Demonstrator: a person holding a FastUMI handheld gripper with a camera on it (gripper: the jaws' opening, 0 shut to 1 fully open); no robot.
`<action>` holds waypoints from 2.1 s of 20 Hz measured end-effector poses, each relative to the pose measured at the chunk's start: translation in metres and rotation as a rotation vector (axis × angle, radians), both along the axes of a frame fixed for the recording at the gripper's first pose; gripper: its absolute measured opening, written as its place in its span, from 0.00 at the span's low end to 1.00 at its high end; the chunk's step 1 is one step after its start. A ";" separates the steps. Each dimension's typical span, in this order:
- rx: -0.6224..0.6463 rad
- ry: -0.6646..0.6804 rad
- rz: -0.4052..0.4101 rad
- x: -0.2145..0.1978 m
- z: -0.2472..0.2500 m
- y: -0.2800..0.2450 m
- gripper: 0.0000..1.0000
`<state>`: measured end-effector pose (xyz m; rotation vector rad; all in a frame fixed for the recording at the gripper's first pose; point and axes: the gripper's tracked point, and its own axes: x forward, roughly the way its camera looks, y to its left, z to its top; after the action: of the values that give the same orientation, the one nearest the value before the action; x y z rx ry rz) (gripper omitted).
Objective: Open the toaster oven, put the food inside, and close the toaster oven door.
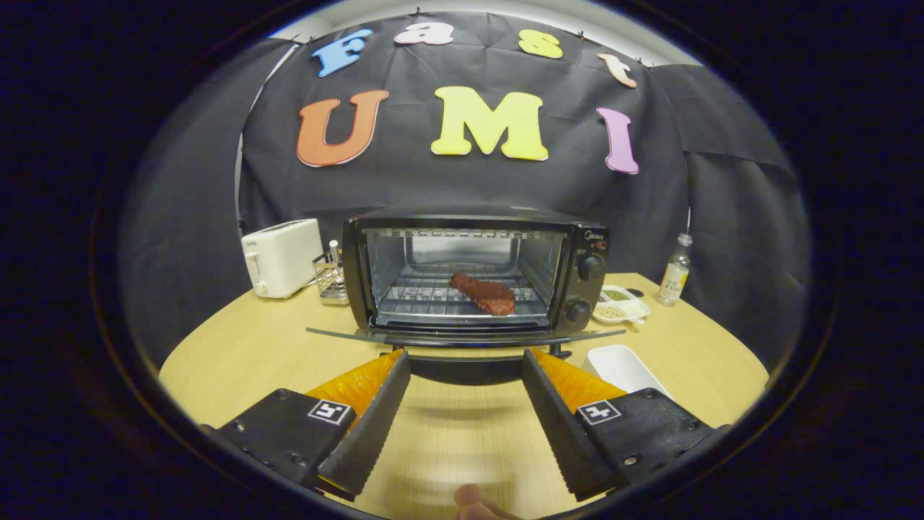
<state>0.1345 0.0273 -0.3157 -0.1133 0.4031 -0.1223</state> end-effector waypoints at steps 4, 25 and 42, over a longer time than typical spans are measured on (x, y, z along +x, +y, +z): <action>0.006 -0.021 -0.009 0.013 0.017 0.002 0.99; 0.087 -0.141 -0.009 0.109 0.086 -0.025 1.00; -0.015 -0.472 0.042 -0.102 0.338 -0.032 0.99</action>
<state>0.0326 -0.0047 0.0224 -0.1042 -0.0709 -0.1072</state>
